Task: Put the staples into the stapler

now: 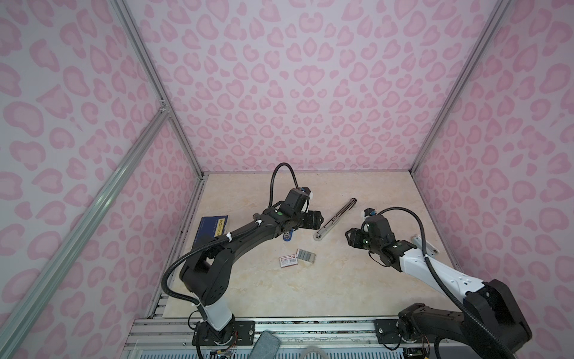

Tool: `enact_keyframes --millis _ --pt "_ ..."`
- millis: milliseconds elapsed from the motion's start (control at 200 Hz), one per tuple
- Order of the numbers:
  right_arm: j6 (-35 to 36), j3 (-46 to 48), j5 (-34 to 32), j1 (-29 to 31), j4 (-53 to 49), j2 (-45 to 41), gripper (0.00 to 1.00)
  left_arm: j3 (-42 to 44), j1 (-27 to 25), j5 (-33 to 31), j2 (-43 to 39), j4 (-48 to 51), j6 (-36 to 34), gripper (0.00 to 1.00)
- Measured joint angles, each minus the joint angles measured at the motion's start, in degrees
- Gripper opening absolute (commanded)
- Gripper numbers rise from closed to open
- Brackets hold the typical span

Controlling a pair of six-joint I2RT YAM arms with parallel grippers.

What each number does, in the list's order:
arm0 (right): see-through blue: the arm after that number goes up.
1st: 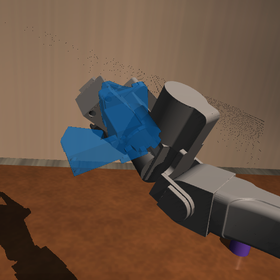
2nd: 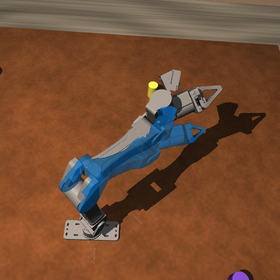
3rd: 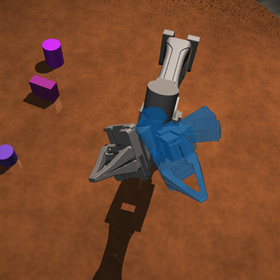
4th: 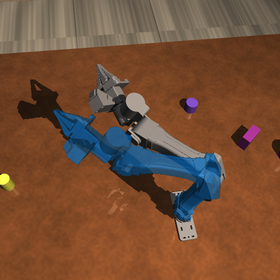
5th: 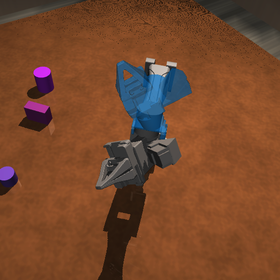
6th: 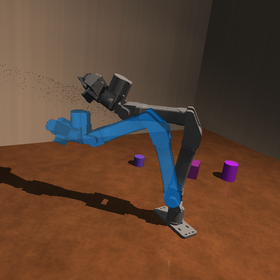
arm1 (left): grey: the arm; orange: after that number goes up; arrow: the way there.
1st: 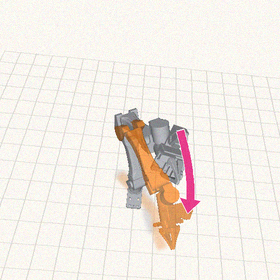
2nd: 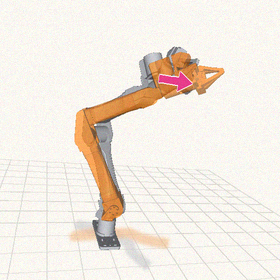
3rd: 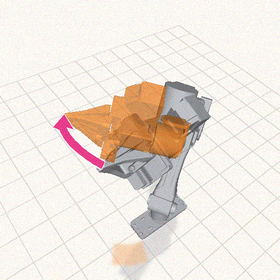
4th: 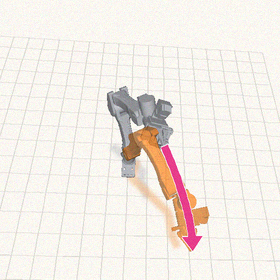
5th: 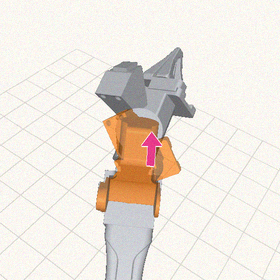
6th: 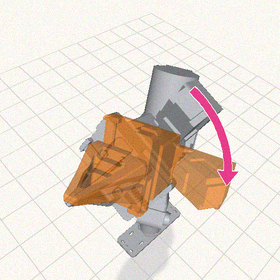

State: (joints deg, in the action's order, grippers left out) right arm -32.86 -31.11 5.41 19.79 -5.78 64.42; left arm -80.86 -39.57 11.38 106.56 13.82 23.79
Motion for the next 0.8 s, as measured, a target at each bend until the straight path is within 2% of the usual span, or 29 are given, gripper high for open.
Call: enact_keyframes --millis 225,360,550,660,800 --pt "-1.0 6.3 -0.9 -5.7 -3.4 -12.0 0.61 -21.0 -1.8 0.3 17.5 5.0 -5.0 0.79" --pt "-1.0 8.6 -0.9 -7.3 -5.6 -15.8 0.61 -32.2 -2.8 0.0 25.8 9.5 -7.1 0.79" --pt "-1.7 10.8 -0.1 -8.2 -7.1 -18.8 0.61 -43.0 -4.4 -3.1 33.9 14.0 -9.2 0.78" --pt "-2.1 11.0 0.3 -8.2 -7.4 -19.0 0.61 -46.4 -5.0 -4.5 37.2 16.4 -10.2 0.72" --pt "-2.5 11.1 0.8 -8.2 -7.3 -18.6 0.61 -47.9 -5.5 -5.7 39.5 17.9 -11.0 0.56"
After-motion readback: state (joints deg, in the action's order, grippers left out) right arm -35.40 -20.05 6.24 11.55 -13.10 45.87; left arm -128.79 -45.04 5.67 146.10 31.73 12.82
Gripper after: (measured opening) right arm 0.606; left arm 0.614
